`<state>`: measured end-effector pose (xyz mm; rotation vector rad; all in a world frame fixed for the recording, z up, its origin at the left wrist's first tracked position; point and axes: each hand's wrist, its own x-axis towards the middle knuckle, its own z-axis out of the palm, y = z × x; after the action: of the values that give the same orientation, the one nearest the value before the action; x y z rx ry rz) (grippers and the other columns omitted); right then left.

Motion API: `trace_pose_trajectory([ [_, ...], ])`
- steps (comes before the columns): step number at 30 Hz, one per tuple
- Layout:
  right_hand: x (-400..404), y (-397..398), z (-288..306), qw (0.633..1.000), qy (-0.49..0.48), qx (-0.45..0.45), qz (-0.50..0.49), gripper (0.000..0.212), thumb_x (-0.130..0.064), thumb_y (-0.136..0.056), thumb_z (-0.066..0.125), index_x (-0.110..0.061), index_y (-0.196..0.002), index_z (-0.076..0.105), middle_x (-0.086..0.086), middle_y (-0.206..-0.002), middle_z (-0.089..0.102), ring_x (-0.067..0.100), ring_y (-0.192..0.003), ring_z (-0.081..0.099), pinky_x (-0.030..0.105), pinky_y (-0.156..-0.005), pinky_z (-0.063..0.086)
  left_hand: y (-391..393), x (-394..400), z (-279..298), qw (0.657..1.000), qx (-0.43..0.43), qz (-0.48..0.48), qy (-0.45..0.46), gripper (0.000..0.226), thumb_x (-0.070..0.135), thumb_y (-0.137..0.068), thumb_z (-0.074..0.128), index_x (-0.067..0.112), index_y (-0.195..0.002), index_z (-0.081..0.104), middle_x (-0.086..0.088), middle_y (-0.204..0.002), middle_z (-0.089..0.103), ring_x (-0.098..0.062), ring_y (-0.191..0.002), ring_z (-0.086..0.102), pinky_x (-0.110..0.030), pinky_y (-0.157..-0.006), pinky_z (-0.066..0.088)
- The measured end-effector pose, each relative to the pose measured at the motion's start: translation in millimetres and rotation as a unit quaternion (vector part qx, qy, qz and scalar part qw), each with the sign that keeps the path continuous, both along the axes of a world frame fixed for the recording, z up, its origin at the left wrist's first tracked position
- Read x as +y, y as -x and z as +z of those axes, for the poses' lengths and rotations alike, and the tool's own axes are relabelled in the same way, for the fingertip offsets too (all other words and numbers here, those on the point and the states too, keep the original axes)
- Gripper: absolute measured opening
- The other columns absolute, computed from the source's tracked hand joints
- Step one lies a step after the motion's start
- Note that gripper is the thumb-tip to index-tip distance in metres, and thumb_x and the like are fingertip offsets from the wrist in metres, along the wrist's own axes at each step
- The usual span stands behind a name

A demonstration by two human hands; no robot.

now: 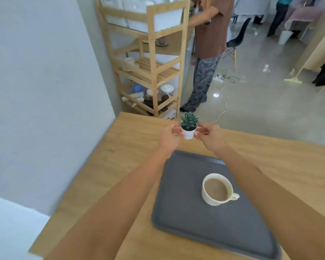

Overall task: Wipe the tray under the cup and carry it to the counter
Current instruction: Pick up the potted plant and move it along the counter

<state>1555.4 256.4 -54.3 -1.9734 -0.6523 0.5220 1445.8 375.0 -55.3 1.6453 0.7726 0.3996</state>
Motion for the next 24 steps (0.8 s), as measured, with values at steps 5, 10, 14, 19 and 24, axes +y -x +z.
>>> trace_pose_trajectory([
  [5,110.0,26.8,-24.5,0.999,0.022,0.027,0.041,0.039,-0.008,-0.09,0.06,-0.021,-0.126,0.063,0.012,-0.089,0.072,0.019,-0.073,0.059,0.027,-0.064,0.047,31.3,95.2,-28.3,0.997,0.045,0.062,0.019,0.037,0.009,-0.085,0.063,0.012,-0.121,0.061,-0.012,-0.108,0.071,-0.027,-0.11,0.064,-0.043,-0.098,0.048],
  [10,187.4,40.8,-51.4,0.996,0.048,0.06,0.047,0.042,-0.009,-0.088,0.059,-0.022,-0.127,0.063,0.012,-0.093,0.076,0.029,-0.088,0.071,0.042,-0.086,0.057,42.6,157.7,-51.2,0.992,0.056,0.104,0.047,0.037,0.014,-0.085,0.064,0.018,-0.121,0.06,-0.007,-0.113,0.07,-0.023,-0.108,0.063,-0.041,-0.097,0.05],
  [14,234.0,42.9,-71.3,0.994,0.058,0.082,0.048,0.046,-0.004,-0.09,0.057,-0.019,-0.133,0.058,0.02,-0.099,0.073,0.035,-0.094,0.07,0.05,-0.091,0.055,41.9,195.4,-73.3,0.988,0.059,0.119,0.082,0.028,0.021,-0.084,0.063,0.028,-0.11,0.059,-0.005,-0.116,0.069,-0.023,-0.107,0.064,-0.044,-0.096,0.051],
  [19,277.7,38.9,-88.5,0.985,0.079,0.144,0.055,0.055,-0.002,-0.089,0.055,-0.017,-0.142,0.047,0.016,-0.102,0.073,0.03,-0.101,0.068,0.049,-0.094,0.053,35.5,235.3,-99.6,0.982,0.058,0.148,0.102,0.034,0.028,-0.08,0.064,0.03,-0.114,0.062,0.003,-0.113,0.07,-0.017,-0.106,0.066,-0.046,-0.096,0.052],
  [24,311.1,33.1,-101.7,0.976,0.073,0.188,0.075,0.062,0.002,-0.085,0.055,-0.018,-0.143,0.045,0.002,-0.093,0.068,0.026,-0.104,0.066,0.051,-0.098,0.051,25.7,263.5,-119.5,0.978,0.047,0.176,0.105,0.039,0.029,-0.081,0.064,0.029,-0.12,0.062,0.006,-0.116,0.07,-0.015,-0.108,0.065,-0.045,-0.097,0.052],
])
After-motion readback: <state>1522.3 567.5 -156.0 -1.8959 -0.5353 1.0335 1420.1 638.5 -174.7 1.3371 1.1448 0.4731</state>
